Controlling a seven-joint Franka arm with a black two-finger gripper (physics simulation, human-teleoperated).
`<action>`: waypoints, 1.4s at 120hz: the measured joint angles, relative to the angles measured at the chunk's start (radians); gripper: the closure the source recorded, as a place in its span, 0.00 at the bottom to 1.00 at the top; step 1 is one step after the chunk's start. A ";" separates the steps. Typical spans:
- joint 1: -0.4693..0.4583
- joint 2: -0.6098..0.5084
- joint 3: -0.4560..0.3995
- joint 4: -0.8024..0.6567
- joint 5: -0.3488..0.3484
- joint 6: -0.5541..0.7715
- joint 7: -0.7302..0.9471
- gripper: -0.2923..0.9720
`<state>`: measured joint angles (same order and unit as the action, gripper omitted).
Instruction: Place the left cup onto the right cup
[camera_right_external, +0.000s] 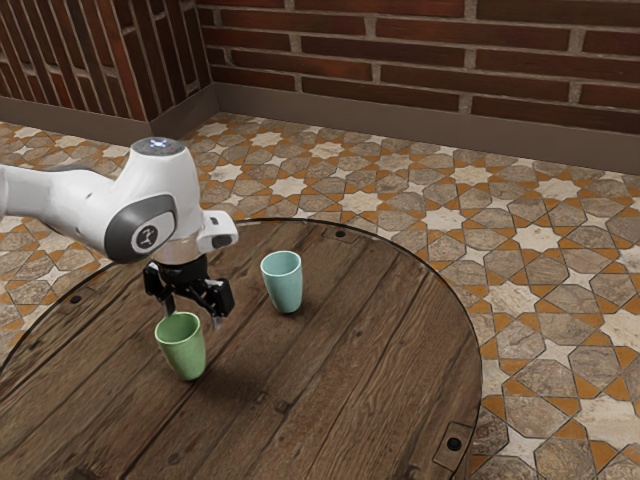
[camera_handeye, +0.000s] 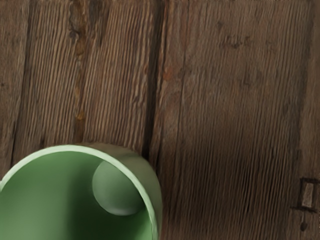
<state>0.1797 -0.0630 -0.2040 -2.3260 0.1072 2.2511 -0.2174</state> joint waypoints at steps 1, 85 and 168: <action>0.001 0.001 0.000 0.000 0.000 0.001 0.002 0.23; 0.021 0.121 -0.011 0.001 0.003 0.113 0.090 0.23; 0.026 0.126 -0.009 -0.030 0.002 0.164 0.110 0.32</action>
<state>0.2059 0.0631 -0.2132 -2.3561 0.1095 2.4155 -0.1071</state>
